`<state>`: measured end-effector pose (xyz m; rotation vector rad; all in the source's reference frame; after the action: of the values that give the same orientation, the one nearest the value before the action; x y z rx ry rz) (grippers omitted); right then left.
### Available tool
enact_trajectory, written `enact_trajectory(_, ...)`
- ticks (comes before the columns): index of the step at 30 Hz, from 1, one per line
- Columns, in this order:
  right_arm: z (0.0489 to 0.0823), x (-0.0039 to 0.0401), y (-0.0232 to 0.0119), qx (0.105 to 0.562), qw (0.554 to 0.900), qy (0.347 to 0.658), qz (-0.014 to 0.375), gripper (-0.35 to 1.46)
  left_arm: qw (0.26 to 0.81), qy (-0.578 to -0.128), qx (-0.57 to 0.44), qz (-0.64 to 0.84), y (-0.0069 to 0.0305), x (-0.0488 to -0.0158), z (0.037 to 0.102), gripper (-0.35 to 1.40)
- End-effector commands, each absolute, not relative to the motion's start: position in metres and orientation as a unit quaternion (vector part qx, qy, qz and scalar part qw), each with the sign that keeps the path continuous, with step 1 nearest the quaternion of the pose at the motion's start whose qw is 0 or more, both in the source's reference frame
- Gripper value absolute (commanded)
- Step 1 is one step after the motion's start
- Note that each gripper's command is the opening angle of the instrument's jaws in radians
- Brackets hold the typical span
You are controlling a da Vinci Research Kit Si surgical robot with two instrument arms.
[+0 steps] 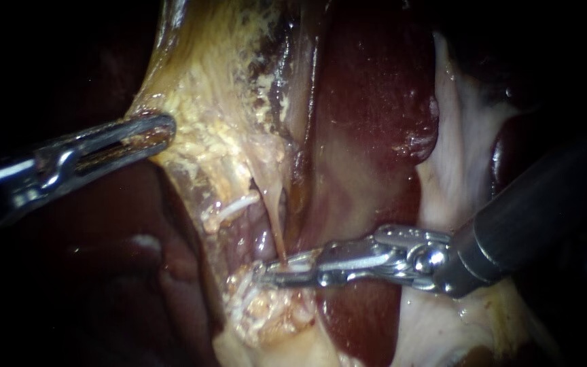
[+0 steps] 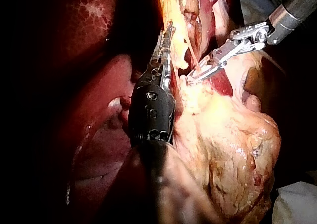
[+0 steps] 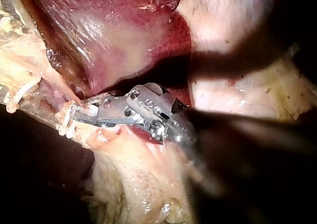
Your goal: Going back first clip right tube
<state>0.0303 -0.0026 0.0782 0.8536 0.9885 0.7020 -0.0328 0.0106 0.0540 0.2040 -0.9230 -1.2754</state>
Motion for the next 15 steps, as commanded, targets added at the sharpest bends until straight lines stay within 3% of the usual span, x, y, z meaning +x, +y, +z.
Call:
enact_trajectory(1,0.0781,0.0303,-0.0025,0.388,0.738,0.45,0.321,-0.35,0.701,-0.415,0.092,-0.572,0.0106,-0.0329,0.0541,-0.35)
enact_trajectory(7,0.0776,0.0301,-0.0018,0.383,0.74,0.457,0.311,-0.3,0.701,-0.415,0.092,-0.572,0.0106,-0.0327,0.054,-0.35)
enact_trajectory(10,0.0776,0.0302,-0.0017,0.373,0.74,0.475,0.295,0.35,0.701,-0.415,0.092,-0.572,0.0106,-0.0327,0.054,-0.35)
enact_trajectory(11,0.0776,0.0303,-0.0017,0.369,0.74,0.482,0.289,0.46,0.701,-0.415,0.092,-0.572,0.0106,-0.0327,0.054,-0.35)
enact_trajectory(15,0.0777,0.0305,-0.0016,0.332,0.744,0.518,0.261,0.59,0.701,-0.415,0.092,-0.572,0.0106,-0.0326,0.054,-0.35)
